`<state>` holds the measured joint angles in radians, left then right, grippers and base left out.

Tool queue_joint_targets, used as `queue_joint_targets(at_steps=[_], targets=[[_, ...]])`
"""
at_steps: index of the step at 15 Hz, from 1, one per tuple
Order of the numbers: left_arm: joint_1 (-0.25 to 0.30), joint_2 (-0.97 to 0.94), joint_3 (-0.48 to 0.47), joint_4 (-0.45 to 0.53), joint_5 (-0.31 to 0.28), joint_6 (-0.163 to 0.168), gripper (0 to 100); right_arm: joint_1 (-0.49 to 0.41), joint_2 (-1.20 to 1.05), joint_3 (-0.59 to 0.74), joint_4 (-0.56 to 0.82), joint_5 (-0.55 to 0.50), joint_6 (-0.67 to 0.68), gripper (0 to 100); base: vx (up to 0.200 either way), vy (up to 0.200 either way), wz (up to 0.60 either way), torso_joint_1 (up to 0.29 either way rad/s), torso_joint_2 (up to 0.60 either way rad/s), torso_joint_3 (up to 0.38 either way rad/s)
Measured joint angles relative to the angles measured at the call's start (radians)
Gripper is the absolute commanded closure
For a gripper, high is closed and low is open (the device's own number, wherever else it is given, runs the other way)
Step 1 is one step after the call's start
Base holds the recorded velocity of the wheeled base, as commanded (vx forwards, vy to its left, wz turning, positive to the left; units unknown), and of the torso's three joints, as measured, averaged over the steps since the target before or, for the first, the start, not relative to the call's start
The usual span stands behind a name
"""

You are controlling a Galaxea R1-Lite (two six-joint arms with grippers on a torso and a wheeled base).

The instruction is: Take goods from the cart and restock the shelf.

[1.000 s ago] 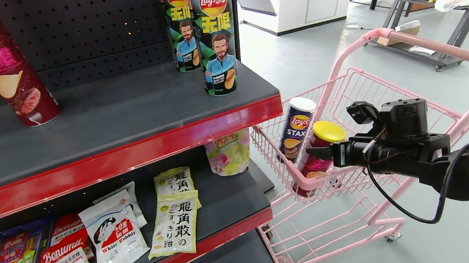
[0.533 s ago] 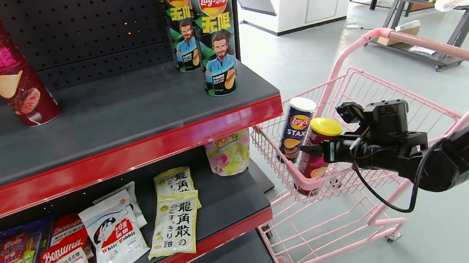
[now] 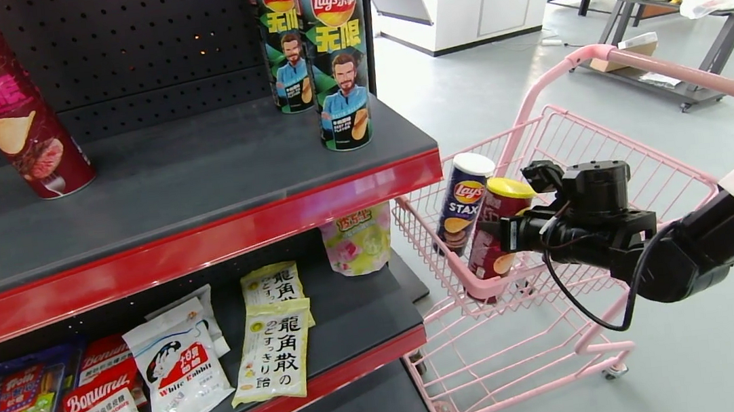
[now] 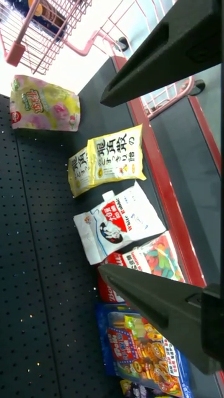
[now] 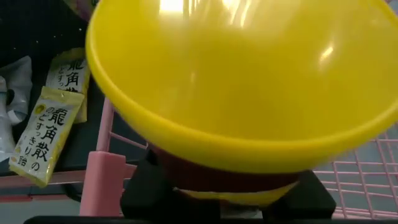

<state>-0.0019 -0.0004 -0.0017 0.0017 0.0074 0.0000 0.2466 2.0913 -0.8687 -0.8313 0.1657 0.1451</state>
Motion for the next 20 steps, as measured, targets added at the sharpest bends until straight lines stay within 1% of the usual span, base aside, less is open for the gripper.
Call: queue_joint_targets(at_steps=[4, 7, 12, 13, 14, 17, 18, 20], targets=[[0.000, 0.000, 0.000, 0.000, 0.000, 0.000, 0, -0.008, -0.053, 0.031, 0.018, -0.018, -0.005, 100, 0.000, 0.000, 0.00, 0.000, 0.00, 0.000], [0.000, 0.000, 0.000, 0.000, 0.000, 0.000, 0, -0.029, -0.155, 0.040, 0.014, -0.017, -0.045, 100, 0.000, 0.000, 0.00, 0.000, 0.00, 0.000], [0.000, 0.000, 0.000, 0.000, 0.000, 0.000, 0, -0.064, -0.320, -0.064, 0.043, -0.018, -0.086, 100, 0.000, 0.000, 0.00, 0.000, 0.00, 0.000], [0.000, 0.000, 0.000, 0.000, 0.000, 0.000, 0, -0.066, -0.352, -0.073, 0.074, -0.021, -0.096, 100, 0.000, 0.000, 0.00, 0.000, 0.00, 0.000], [0.000, 0.000, 0.000, 0.000, 0.000, 0.000, 0, -0.064, -0.396, -0.074, 0.133, -0.035, -0.104, 100, 0.000, 0.000, 0.00, 0.000, 0.00, 0.000], [0.000, 0.000, 0.000, 0.000, 0.000, -0.001, 0, -0.036, -0.569, -0.051, 0.368, -0.119, -0.127, 100, 0.000, 0.000, 0.00, 0.000, 0.00, 0.000], [0.000, 0.000, 0.000, 0.000, 0.000, -0.001, 0, -0.020, -0.635, -0.023, 0.418, -0.129, -0.130, 100, 0.000, 0.000, 0.00, 0.000, 0.00, 0.000], [0.000, 0.000, 0.000, 0.000, -0.002, -0.001, 0, 0.011, -0.789, 0.099, 0.480, -0.140, -0.145, 100, 0.000, 0.000, 0.00, 0.000, 0.00, 0.000]])
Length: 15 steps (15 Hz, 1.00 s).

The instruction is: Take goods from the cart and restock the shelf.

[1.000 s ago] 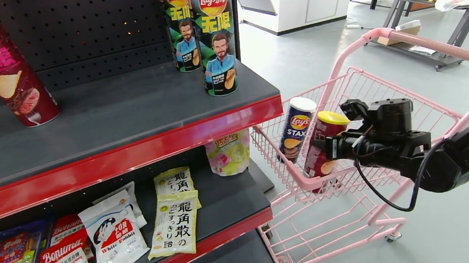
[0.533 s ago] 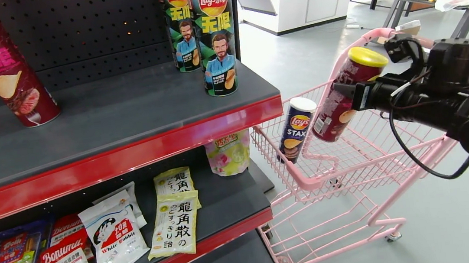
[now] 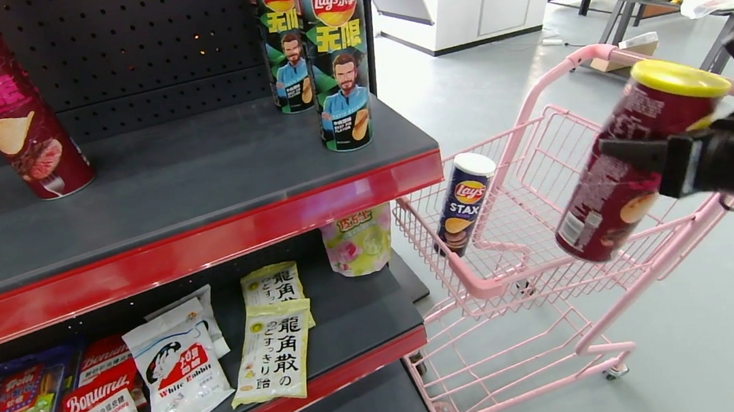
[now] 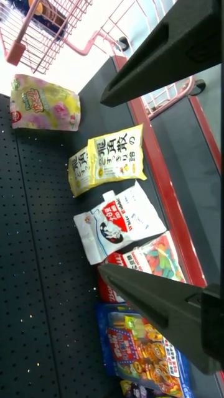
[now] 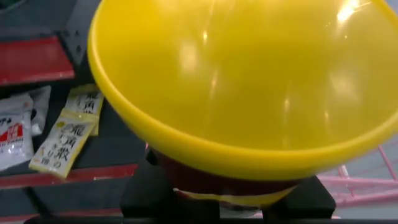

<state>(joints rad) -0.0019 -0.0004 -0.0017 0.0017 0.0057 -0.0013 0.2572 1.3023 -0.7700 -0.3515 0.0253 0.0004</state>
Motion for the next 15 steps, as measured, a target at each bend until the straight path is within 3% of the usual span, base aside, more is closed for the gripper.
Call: queue_joint_targets(at_steps=[4, 8, 15], targets=[[0.000, 0.000, 0.000, 0.000, 0.000, 0.000, 0, 0.016, -0.226, 0.211, 0.043, -0.016, -0.035, 100, 0.000, 0.000, 0.00, 0.000, 0.00, 0.000], [0.000, 0.000, 0.000, 0.000, 0.000, 0.000, 0, -0.001, -0.305, 0.258, 0.045, -0.017, -0.037, 100, 0.000, 0.000, 0.00, 0.033, -0.11, -0.072], [0.001, 0.000, 0.000, 0.000, 0.000, 0.000, 0, -0.003, -0.332, 0.284, 0.043, -0.013, -0.037, 100, 0.000, 0.000, 0.00, 0.183, -0.51, -0.321]])
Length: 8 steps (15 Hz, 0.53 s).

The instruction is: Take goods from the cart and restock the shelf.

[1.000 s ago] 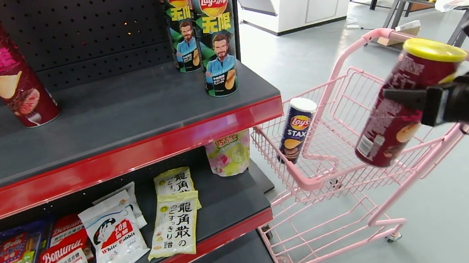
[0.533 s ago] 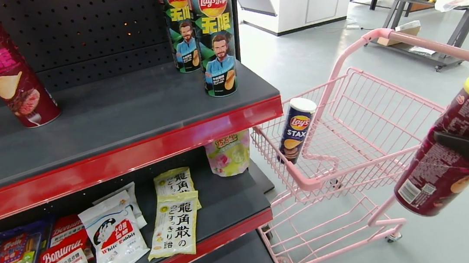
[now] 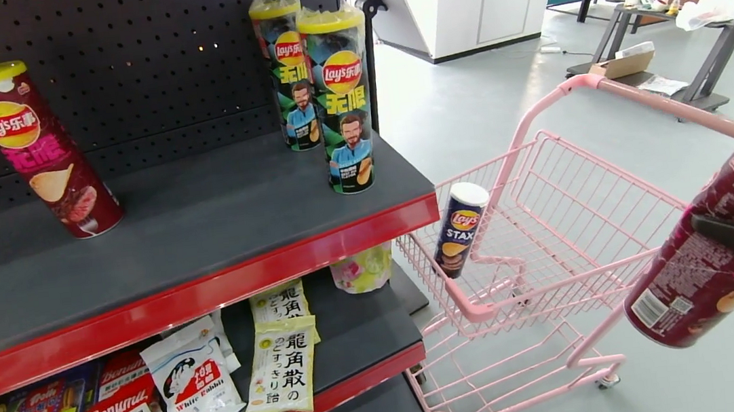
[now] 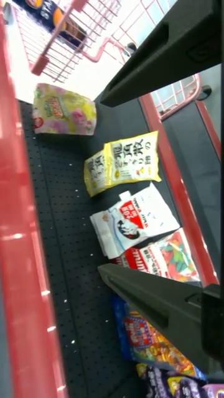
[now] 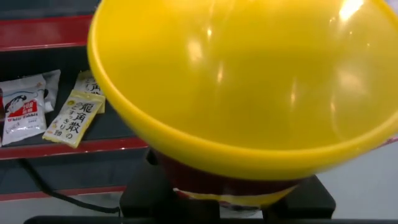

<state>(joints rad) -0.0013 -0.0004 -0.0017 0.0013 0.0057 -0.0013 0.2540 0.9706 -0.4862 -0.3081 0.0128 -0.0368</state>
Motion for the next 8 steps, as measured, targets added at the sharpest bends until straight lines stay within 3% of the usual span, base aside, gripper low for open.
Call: queue_joint_targets(at_steps=[5, 8], targets=[[-0.001, 0.000, 0.000, 0.000, 0.000, 0.000, 0, 0.003, 0.005, 0.007, -0.001, 0.010, -0.021, 100, 0.000, 0.000, 0.00, 0.238, -0.59, -0.350], [-0.001, 0.000, 0.000, 0.000, 0.000, 0.000, 0, 0.006, 0.014, 0.007, 0.000, 0.088, -0.021, 100, 0.000, 0.000, 0.00, 0.181, -0.43, -0.250]])
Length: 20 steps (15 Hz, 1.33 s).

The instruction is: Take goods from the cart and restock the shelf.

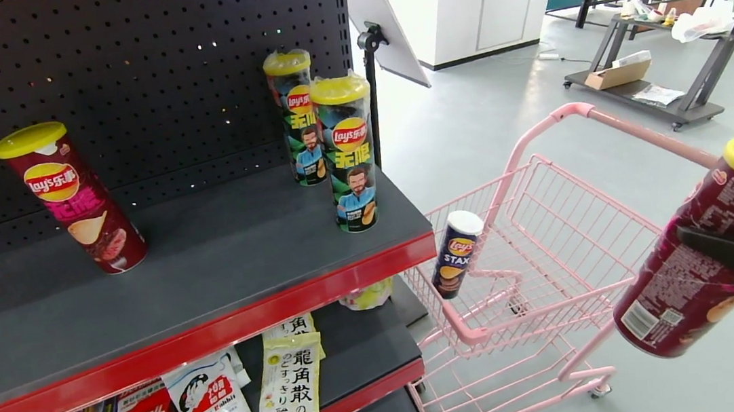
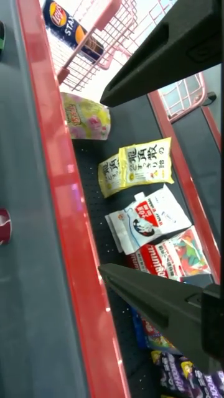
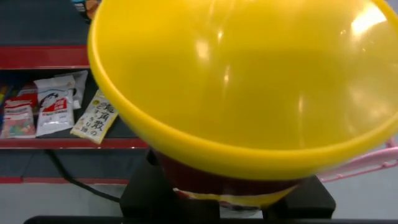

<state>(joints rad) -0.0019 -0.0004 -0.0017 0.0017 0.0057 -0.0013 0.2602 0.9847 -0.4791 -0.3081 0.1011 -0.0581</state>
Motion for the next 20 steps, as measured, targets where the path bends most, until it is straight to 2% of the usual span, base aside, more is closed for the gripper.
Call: queue_joint_targets(at_steps=[7, 16, 20], targets=[[0.000, 0.000, 0.000, 0.000, 0.000, -0.001, 0, -0.001, 0.087, -0.047, -0.009, 0.047, -0.053, 100, 0.000, 0.000, 0.00, 0.147, -0.33, -0.190], [0.000, 0.000, 0.000, 0.000, 0.000, -0.001, 0, -0.001, 0.117, -0.041, -0.007, 0.049, -0.063, 100, 0.000, 0.000, 0.60, 0.008, -0.01, -0.004], [-0.001, 0.000, 0.000, 0.000, 0.000, -0.001, 0, -0.004, 0.110, -0.014, -0.007, 0.047, -0.063, 100, 0.000, 0.000, 0.00, 0.000, 0.00, 0.000]])
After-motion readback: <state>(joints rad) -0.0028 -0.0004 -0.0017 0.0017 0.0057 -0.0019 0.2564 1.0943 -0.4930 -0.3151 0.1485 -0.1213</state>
